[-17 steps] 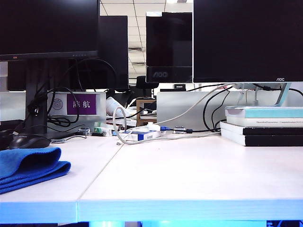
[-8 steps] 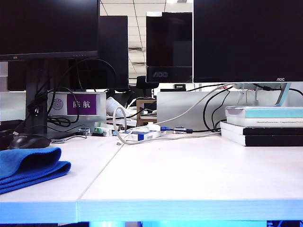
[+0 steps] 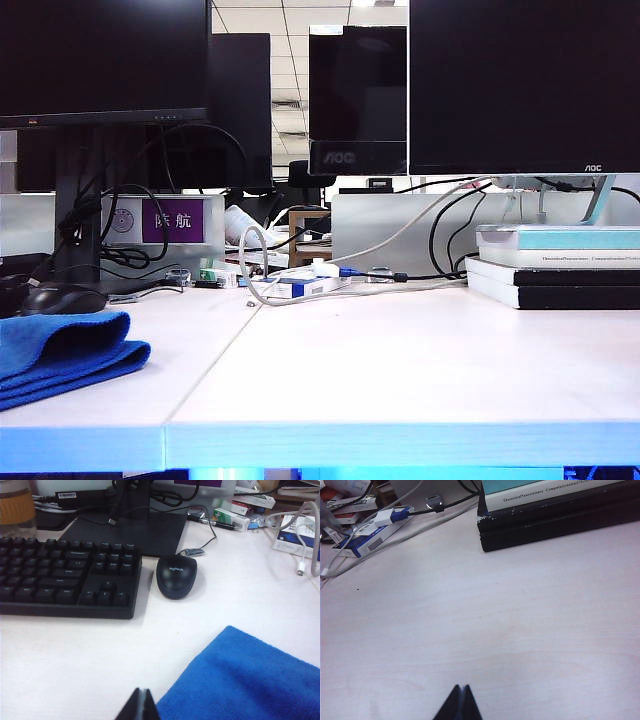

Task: Wipe the table from right to left using the rag.

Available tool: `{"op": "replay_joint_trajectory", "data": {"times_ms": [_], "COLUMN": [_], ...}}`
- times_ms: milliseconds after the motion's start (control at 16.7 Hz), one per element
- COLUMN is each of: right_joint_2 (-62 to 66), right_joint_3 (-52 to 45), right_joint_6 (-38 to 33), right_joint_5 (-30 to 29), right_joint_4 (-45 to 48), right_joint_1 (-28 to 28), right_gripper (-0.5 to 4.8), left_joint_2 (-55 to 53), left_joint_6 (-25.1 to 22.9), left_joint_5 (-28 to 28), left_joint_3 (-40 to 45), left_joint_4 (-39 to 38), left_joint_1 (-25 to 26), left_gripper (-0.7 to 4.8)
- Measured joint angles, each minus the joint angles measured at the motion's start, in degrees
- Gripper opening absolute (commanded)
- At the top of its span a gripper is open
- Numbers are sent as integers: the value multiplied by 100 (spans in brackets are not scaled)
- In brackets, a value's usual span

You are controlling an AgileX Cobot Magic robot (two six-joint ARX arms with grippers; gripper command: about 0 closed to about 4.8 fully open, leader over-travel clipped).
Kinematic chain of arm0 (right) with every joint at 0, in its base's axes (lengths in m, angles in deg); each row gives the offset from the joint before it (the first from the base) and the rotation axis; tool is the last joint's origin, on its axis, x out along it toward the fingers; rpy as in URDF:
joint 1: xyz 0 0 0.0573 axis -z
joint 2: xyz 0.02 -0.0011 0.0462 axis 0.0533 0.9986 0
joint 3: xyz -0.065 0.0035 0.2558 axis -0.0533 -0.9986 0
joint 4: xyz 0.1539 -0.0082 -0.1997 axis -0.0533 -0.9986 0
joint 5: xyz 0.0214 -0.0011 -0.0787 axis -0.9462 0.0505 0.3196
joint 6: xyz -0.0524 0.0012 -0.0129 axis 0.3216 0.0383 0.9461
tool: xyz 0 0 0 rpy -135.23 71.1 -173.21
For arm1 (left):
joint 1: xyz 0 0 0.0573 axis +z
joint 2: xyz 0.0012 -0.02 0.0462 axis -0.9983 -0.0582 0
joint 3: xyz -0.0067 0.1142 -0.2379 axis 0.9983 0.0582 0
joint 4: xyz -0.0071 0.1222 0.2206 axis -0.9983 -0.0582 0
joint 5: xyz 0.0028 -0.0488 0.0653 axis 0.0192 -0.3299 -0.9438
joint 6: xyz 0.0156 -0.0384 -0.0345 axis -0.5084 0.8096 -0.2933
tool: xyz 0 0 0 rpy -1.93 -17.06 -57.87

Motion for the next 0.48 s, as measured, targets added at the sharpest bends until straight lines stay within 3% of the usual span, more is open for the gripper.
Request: {"op": "replay_joint_trajectory", "data": {"times_ms": [180, 480], "right_joint_2": [0, -13], "right_joint_3": [0, 0], "right_joint_6": [-2, -2], "right_joint_5": [-2, -2], "right_joint_4": [0, -2], "right_joint_1": [0, 0], "right_gripper": [-4, -4], "left_joint_2": [111, 111], "left_joint_6": [-7, -7], "left_joint_5": [-361, -391], "left_joint_3": [11, 9], "left_joint_4": [11, 0], "left_joint_1": [2, 2], "left_gripper": [-4, -4]}}
